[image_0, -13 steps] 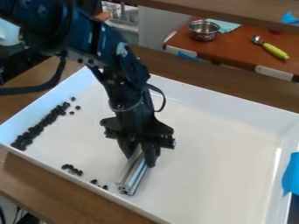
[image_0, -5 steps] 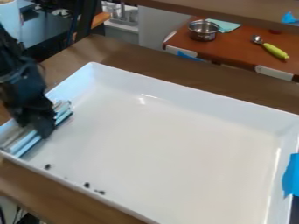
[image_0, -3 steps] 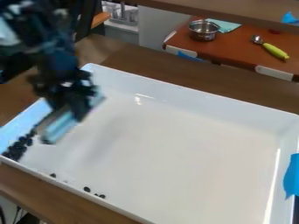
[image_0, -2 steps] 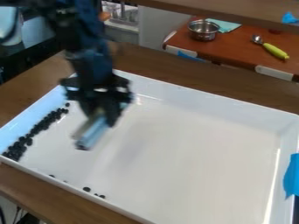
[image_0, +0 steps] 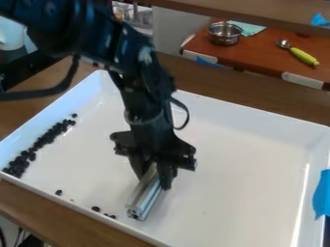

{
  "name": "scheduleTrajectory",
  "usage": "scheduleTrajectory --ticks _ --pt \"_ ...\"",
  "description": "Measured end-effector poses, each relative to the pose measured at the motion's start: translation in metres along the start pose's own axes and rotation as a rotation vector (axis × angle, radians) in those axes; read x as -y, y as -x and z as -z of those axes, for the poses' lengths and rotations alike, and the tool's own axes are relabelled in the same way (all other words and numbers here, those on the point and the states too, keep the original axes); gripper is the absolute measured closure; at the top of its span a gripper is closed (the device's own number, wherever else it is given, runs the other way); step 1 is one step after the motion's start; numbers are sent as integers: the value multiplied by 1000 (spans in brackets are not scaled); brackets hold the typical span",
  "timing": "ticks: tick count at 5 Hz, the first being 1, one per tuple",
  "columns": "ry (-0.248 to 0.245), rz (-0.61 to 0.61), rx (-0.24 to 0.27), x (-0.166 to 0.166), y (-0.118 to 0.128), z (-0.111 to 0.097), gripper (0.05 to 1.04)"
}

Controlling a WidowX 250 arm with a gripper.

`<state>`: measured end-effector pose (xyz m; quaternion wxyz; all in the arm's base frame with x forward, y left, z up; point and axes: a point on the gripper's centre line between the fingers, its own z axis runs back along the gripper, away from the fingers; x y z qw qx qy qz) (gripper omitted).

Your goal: Sweep into pile

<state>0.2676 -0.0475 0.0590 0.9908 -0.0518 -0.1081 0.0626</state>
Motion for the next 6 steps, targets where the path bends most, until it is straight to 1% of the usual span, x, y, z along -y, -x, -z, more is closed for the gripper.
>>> scheduleTrajectory --ticks 1,2,3,4,6 --pt "2 27 33 8 2 4 704" --pt "10 51 58 6 4 4 704" --pt "12 54 48 -10 6 2 704" --pt "15 51 44 -40 5 -1 704" --pt "12 52 65 -96 7 -8 704"
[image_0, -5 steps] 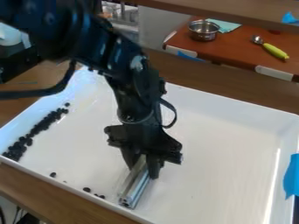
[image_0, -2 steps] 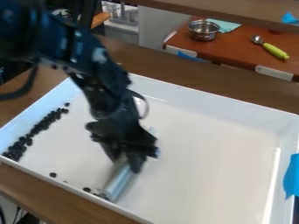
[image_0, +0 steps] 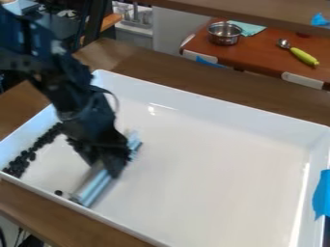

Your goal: Sweep into pile

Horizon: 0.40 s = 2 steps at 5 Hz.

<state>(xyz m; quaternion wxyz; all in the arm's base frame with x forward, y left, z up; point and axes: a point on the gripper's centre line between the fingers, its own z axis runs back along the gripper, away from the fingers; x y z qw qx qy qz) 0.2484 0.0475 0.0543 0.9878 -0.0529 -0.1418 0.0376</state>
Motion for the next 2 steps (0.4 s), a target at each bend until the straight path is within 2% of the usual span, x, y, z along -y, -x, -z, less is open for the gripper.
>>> scheduleTrajectory --ticks 2 --pt "-9 -19 -8 -52 0 -5 704"
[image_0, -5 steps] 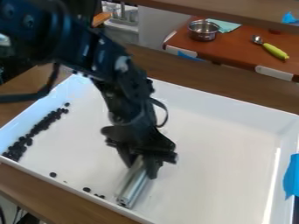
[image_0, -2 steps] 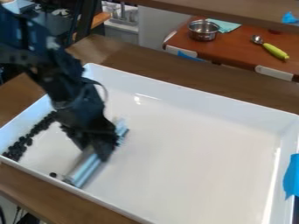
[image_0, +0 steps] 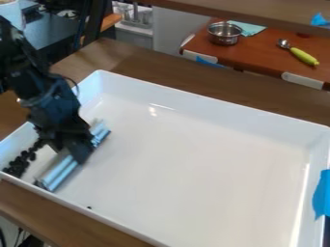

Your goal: Sweep into pile

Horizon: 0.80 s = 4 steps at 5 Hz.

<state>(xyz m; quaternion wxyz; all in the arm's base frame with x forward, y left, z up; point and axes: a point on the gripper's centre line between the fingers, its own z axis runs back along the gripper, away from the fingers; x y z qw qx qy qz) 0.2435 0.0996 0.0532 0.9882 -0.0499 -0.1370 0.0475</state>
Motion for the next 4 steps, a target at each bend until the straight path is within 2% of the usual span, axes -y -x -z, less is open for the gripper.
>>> scheduleTrajectory --ticks 1,2,3,4 --pt "18 -8 -4 -21 0 -5 704" --pt "90 -61 -30 -16 -1 -19 704" --pt "137 -89 -19 21 -17 -46 704" --pt "127 -67 -24 70 -30 -40 704"
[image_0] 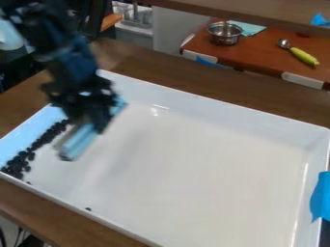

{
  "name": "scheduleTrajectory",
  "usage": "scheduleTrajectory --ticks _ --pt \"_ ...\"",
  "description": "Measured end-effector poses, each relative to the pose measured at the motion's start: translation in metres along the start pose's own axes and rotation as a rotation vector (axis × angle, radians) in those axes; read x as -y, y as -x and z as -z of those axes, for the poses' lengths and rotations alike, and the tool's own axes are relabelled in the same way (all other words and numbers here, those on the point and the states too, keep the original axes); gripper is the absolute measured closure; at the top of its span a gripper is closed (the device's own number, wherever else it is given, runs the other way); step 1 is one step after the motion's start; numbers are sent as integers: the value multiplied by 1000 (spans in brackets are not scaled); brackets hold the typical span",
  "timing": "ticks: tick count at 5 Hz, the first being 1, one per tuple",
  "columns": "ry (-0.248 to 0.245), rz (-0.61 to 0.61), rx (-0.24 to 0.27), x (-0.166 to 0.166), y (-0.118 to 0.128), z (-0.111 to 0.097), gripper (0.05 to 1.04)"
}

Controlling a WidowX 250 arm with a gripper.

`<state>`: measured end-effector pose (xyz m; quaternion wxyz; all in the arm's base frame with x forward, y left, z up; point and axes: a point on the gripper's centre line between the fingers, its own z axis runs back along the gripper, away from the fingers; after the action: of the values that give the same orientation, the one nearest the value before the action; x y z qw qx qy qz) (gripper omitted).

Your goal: Sweep into pile

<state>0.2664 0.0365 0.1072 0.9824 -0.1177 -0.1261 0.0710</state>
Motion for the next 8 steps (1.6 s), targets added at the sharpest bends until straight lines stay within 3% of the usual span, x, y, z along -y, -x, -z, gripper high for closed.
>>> scheduleTrajectory --ticks 1,2,3,4,6,8 --pt "-43 11 22 36 5 24 704" --pt "-78 32 25 50 18 51 704" --pt "-93 66 53 55 26 62 704" --pt "-85 78 77 45 29 60 704" --pt "-72 78 38 -28 36 39 704" --pt "-107 80 91 -96 25 23 704"
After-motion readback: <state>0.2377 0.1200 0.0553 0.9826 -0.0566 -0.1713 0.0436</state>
